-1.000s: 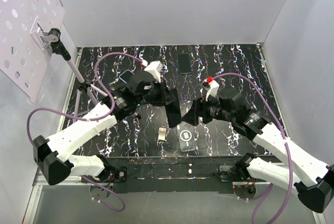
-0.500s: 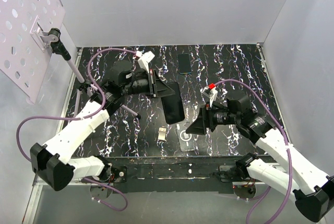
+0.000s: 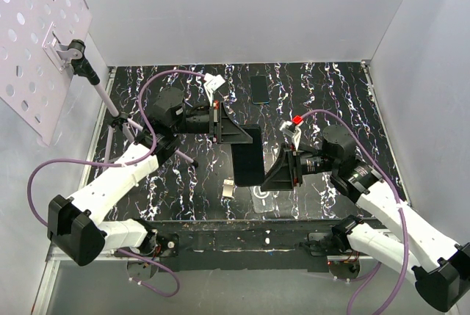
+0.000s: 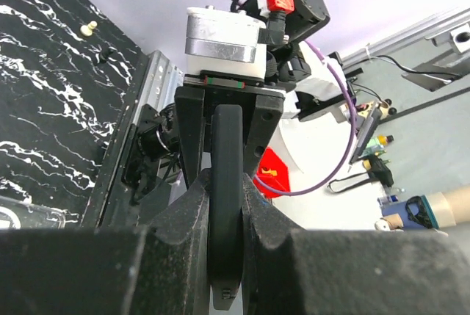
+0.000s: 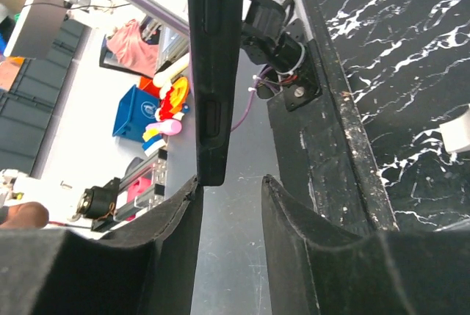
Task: Take the phone out of the phone case
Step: Remove the phone case from the phone.
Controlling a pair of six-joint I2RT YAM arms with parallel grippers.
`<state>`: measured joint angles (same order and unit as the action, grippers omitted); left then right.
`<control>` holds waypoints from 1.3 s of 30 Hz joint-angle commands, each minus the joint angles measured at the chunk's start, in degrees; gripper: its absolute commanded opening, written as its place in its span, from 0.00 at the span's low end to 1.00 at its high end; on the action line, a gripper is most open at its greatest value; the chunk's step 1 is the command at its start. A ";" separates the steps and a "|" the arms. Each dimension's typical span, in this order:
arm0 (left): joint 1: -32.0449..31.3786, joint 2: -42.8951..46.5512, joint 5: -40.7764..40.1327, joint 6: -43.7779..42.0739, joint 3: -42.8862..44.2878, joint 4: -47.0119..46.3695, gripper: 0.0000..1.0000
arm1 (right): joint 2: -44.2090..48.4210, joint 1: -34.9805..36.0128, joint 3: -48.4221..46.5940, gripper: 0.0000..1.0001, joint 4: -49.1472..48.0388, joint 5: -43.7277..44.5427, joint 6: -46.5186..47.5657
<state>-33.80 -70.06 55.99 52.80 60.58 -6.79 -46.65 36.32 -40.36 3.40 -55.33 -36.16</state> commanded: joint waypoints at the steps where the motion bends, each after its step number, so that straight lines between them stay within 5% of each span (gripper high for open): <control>1: 0.23 0.28 4.22 4.16 -0.46 -7.71 0.00 | -0.02 -0.28 1.50 0.42 -11.72 -6.09 -4.08; 22: 0.23 0.36 3.51 3.72 0.59 -5.78 0.00 | -1.95 1.48 -0.33 0.46 -15.88 -6.02 -5.50; 34: 0.05 1.77 5.88 6.79 0.60 -8.41 0.00 | -5.64 3.15 -3.93 0.17 -16.32 -6.63 -1.37; 36: 0.05 1.51 7.20 9.33 0.07 -11.74 0.00 | -6.25 3.41 -4.90 0.01 -15.36 -7.59 1.60; 39: 0.05 0.28 10.10 17.22 -1.07 -20.51 0.00 | -5.91 4.99 -7.44 0.01 -7.75 -6.90 14.84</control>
<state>-33.34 -70.67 62.11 58.98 59.51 -15.57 -52.84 39.68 -42.19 -8.71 -63.57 -36.99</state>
